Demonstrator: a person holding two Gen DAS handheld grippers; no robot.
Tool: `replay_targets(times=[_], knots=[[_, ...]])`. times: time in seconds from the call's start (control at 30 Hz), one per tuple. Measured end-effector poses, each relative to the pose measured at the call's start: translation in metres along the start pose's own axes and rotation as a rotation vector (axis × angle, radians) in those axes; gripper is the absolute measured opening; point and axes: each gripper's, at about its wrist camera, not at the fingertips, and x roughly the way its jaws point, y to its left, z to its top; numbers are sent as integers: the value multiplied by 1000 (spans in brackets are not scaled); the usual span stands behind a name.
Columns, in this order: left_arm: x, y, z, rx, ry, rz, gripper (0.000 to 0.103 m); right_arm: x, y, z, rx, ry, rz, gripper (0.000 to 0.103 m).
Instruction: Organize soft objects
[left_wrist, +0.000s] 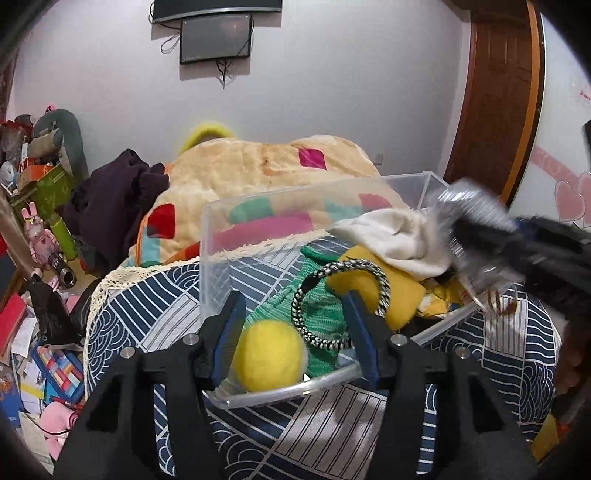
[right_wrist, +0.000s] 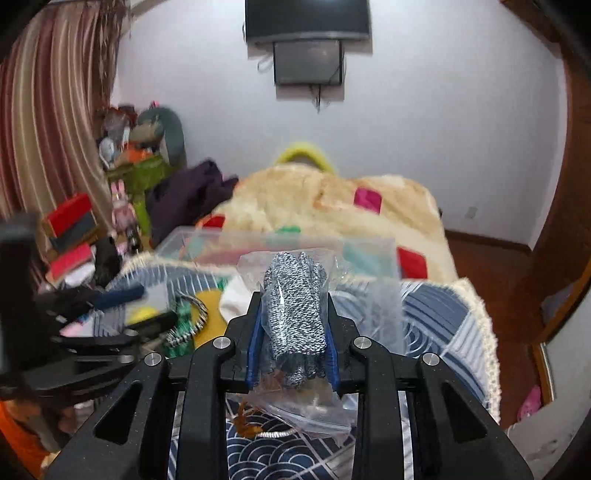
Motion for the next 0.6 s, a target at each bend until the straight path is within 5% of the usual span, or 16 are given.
replay_targets(times=[0.3,0.6], knots=[[-28,-4,-2,-11,-53,-39,60,-20,-8,-9,-12,6,-27,60],[-96,-16,5,-9,-199,-76,68,-95,-3,-1,-9,-175,9,79]])
